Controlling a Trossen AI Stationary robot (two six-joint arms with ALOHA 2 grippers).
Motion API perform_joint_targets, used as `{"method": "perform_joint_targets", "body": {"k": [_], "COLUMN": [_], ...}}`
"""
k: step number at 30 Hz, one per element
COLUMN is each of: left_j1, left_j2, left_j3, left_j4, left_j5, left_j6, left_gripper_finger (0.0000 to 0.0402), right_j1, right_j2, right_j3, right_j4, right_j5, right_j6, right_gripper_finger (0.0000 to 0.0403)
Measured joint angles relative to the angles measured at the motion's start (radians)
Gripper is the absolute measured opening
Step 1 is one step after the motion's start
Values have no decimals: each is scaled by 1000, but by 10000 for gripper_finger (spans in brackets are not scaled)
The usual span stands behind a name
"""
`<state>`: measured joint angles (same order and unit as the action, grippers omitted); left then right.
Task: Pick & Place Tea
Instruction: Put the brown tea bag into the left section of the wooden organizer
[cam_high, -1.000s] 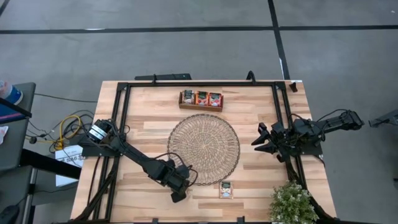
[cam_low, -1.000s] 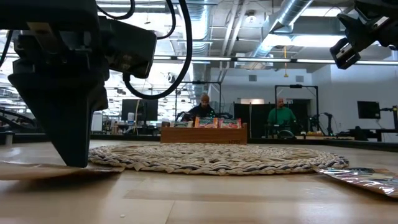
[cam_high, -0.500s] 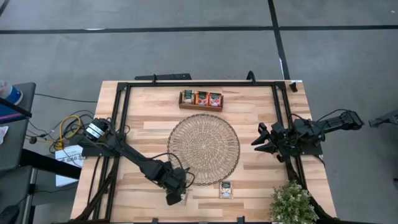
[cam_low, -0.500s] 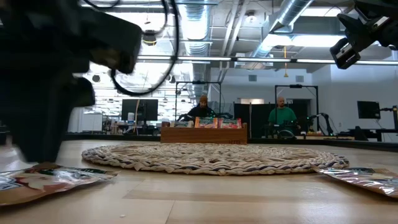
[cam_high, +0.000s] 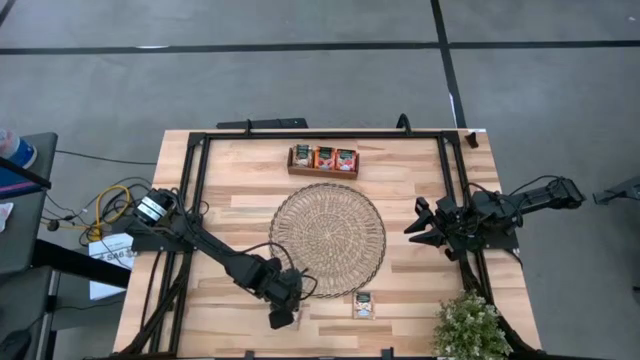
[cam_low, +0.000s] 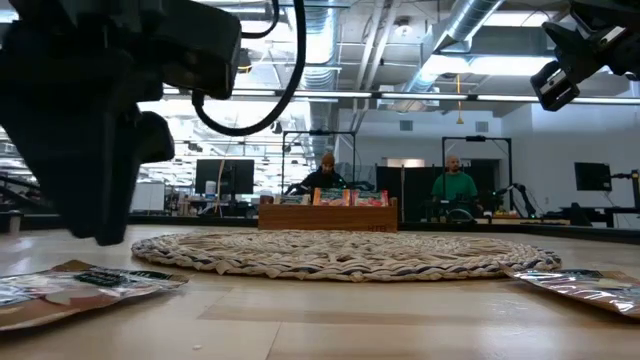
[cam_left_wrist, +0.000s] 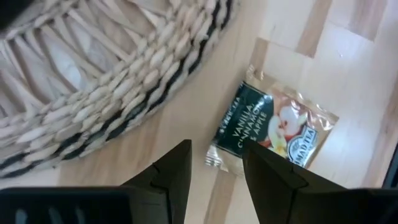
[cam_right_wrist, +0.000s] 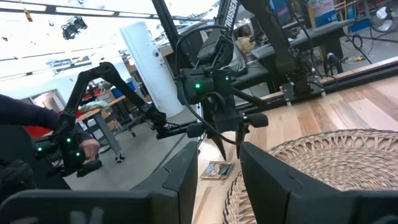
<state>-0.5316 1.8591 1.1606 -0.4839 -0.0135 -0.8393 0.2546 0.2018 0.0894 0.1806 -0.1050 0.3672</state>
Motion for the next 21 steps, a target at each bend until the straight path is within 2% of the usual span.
{"method": "perform_joint_targets", "body": {"k": [13,21], "left_j1": [0,0], "left_j2": [-3,-1], "left_j3": [2,2], "left_j4": [57,44], "left_j5": [-3,-49], "left_j6": [150,228], "left_gripper_finger": [134,134], "right_j1": [0,0], "right_j2": [0,0], "right_j3": [0,0], "right_j4": [0,0], "right_j5": [1,20], "right_j6": [0,0], "right_gripper_finger": [114,114]}}
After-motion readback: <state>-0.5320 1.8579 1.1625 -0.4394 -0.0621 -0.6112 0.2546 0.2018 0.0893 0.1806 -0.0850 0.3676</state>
